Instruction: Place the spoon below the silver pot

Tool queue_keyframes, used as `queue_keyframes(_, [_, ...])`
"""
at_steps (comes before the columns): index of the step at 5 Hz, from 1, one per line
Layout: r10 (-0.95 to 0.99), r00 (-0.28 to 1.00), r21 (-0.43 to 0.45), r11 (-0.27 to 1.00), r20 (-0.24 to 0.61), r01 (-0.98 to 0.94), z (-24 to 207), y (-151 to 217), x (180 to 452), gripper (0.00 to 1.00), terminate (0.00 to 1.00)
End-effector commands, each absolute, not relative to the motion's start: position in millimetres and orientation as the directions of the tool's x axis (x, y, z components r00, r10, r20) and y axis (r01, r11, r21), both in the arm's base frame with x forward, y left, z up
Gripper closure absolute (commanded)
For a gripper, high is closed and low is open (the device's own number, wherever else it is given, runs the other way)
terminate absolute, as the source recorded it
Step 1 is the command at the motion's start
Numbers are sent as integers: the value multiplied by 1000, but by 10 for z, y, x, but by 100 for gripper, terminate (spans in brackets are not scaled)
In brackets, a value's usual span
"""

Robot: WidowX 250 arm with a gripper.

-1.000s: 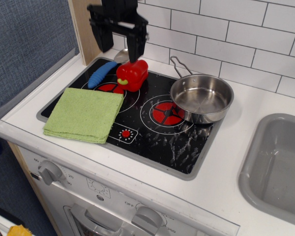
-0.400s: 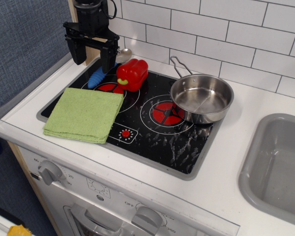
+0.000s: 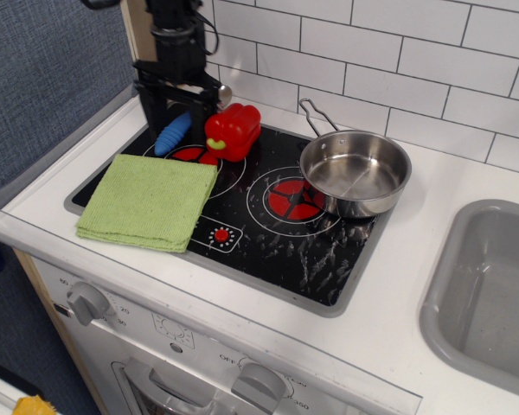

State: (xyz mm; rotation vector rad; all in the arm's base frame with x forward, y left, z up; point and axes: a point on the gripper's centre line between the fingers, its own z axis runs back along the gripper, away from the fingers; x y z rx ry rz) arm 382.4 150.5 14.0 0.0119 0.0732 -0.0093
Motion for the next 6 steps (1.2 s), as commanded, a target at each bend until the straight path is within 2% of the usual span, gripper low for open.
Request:
queue_keyframes(1, [-13, 998, 51, 999, -57, 16, 234, 1475, 3934, 100, 0])
queue_keyframes(3, [33, 999, 129, 991, 29, -36, 702, 1542, 3775, 100, 0])
queue_keyframes(4, [70, 983, 178, 979, 168, -100, 1192, 1382, 3606, 100, 0])
queue_keyframes(5, [72, 971, 167, 979, 228, -112, 1525, 1114, 3502, 100, 0])
queue_keyframes(6, [-39, 974, 98, 995, 222, 18, 1467, 668, 3451, 100, 0])
